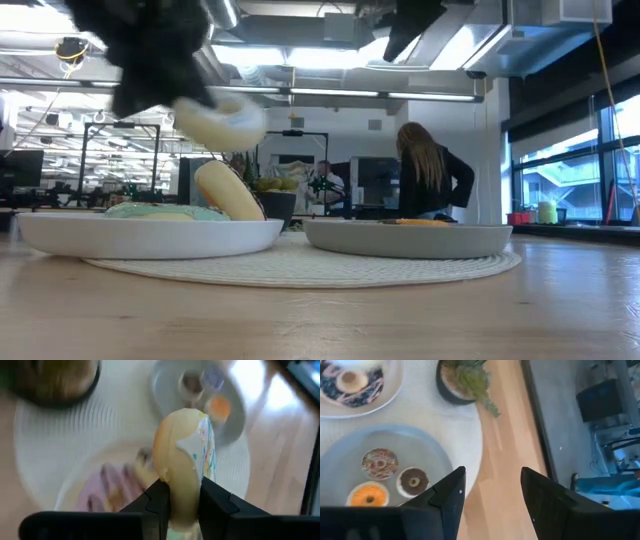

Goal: Pick & Place donuts
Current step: Put the big white donut onto the white plate

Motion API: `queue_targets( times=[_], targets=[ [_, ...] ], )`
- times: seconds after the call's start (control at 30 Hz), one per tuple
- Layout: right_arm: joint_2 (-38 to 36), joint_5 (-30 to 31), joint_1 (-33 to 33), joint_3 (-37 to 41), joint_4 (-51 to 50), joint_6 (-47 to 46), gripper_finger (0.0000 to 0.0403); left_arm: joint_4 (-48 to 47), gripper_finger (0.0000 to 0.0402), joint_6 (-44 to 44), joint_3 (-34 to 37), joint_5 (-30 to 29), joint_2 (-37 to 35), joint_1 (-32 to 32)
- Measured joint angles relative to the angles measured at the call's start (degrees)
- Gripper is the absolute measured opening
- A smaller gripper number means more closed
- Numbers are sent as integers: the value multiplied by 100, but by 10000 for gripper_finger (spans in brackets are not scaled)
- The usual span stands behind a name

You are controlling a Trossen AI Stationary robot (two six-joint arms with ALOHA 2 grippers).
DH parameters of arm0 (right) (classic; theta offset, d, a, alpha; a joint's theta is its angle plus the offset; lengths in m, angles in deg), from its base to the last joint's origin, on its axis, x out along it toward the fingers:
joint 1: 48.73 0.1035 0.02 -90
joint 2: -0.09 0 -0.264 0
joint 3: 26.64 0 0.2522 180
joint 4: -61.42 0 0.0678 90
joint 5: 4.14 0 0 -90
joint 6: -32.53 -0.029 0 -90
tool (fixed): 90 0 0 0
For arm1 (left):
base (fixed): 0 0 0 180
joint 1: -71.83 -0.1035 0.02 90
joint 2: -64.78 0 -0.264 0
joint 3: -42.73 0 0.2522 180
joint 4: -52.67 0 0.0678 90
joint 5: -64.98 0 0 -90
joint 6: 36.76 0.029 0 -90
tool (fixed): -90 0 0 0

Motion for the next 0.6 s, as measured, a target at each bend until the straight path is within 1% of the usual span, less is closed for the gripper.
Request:
queue_targets(
  times=[0.07,0.13,0.33,0.43,0.53,0.6],
  targets=[
    [2,-96,-7,56,-8,-100,193,-345,75,-370,0,194,-164,84],
    [-11,-105,-14,92,26,-101,193,-617,77,-645,0,208,-433,208],
    [-7,-115,-7,107,16,-105,193,-730,77,-946,-2,65,-1164,786],
    [-7,-109,-9,109,5,-98,193,-769,75,-1060,-2,-34,-1217,1166],
    [-7,-111,-9,107,3,-100,193,-769,75,-1158,-2,-312,-1073,1502],
    [-7,-110,-11,108,5,-103,193,-809,75,-1182,-2,-362,-906,1610]
  ],
)
